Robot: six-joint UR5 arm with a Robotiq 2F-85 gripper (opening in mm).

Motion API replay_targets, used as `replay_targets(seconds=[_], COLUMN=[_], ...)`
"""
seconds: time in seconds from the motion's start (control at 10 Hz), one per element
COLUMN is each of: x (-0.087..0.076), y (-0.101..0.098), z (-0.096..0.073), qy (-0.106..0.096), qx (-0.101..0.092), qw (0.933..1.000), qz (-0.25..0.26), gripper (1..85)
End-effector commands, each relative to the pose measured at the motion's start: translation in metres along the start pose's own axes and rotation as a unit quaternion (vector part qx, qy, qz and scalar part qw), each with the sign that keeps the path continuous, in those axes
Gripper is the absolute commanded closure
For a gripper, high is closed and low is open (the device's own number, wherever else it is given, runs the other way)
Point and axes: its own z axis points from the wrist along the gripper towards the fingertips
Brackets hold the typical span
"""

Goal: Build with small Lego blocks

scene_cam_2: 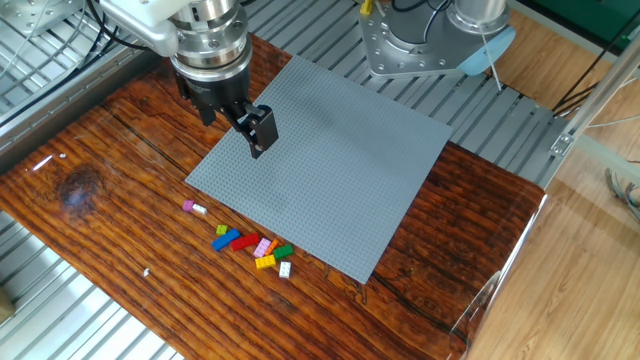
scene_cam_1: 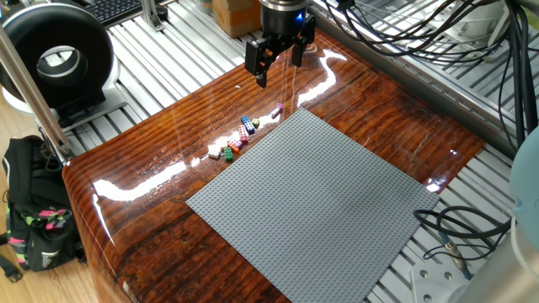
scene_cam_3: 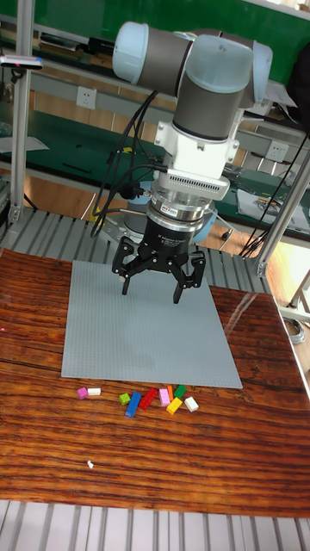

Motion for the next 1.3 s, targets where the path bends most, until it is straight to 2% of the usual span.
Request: replay_targets(seconds=[0.0,0.1,0.5,1.2], x=[-0.0164,-0.0163,-0.0137,-0.0161], y=[0.0092,0.0107,0.0099,0.0140], z=[-0.0006,0.0010,-0.0011,0.0012], qy=[-0.033,-0.033,-0.029,-0.034], qx=[-0.011,-0.011,-0.007,-0.016], qw=[0.9968,0.9967,0.9967,0.9964], qz=[-0.072,-0.073,-0.075,-0.076], gripper=[1.7,83.7,83.7,83.7])
